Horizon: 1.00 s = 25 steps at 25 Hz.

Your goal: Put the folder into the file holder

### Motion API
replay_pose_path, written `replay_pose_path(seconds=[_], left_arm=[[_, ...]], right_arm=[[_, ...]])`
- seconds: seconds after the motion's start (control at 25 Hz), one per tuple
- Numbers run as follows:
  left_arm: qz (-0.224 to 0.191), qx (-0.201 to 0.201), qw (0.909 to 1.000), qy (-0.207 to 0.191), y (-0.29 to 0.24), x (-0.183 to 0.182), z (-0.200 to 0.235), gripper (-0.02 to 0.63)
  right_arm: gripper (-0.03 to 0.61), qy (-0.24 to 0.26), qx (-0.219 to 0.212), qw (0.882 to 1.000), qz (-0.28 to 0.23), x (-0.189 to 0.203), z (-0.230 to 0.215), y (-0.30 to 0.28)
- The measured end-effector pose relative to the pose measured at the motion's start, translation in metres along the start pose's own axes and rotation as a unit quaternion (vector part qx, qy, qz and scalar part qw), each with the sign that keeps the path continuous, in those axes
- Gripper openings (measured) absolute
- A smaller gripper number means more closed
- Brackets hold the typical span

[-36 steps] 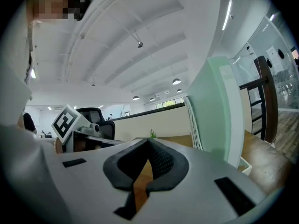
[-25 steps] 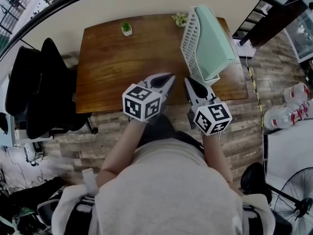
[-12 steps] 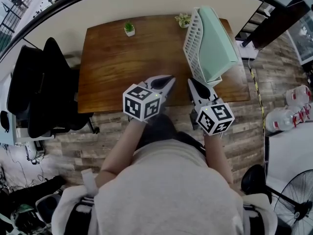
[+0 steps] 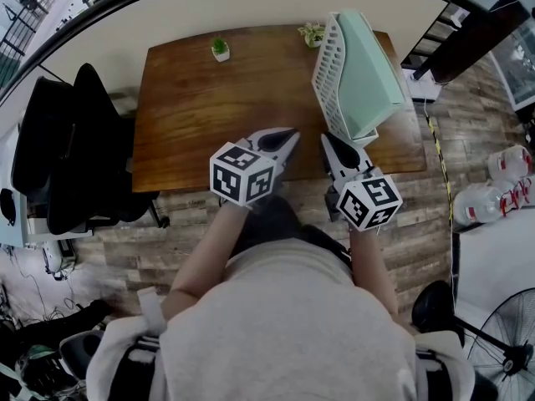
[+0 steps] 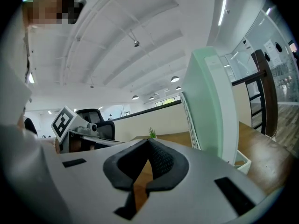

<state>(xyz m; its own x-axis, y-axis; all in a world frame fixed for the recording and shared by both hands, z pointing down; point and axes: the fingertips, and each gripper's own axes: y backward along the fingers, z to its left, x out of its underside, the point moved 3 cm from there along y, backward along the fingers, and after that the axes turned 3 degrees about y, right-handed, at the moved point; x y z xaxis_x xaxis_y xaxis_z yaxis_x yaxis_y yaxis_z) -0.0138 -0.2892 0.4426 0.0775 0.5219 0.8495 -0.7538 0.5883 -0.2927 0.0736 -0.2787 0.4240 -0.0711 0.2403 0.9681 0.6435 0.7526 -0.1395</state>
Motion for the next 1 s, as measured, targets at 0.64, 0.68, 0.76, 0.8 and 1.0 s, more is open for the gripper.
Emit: replay_pose_path(seconds=[0.64, 0.68, 0.76, 0.8, 1.0], left_arm=[[-0.006, -0.006, 0.9999, 0.010, -0.0040, 0.0044, 0.0005, 0.012], [-0.007, -0.006, 0.9999, 0.011, -0.0037, 0.0044, 0.0005, 0.012], [-0.008, -0.006, 0.9999, 0.012, -0.0031, 0.0039, 0.0010, 0.012], [-0.009, -0.007, 0.9999, 0.012, -0.0028, 0.0035, 0.0012, 0.012], [-0.011, -0.009, 0.9998, 0.012, -0.0023, 0.0025, 0.0023, 0.012]], right_arm=[[0.006, 0.006, -0.005, 1.000, -0.003, -0.0023, -0.0023, 0.0029], [0.006, 0.007, -0.005, 1.000, -0.003, -0.0022, -0.0018, 0.0030], [0.006, 0.008, -0.008, 1.000, -0.003, -0.0024, -0.0007, 0.0027], [0.006, 0.009, -0.009, 1.000, -0.003, -0.0026, -0.0004, 0.0025], [0.006, 0.011, -0.011, 1.000, -0.004, -0.0031, -0.0004, 0.0015]])
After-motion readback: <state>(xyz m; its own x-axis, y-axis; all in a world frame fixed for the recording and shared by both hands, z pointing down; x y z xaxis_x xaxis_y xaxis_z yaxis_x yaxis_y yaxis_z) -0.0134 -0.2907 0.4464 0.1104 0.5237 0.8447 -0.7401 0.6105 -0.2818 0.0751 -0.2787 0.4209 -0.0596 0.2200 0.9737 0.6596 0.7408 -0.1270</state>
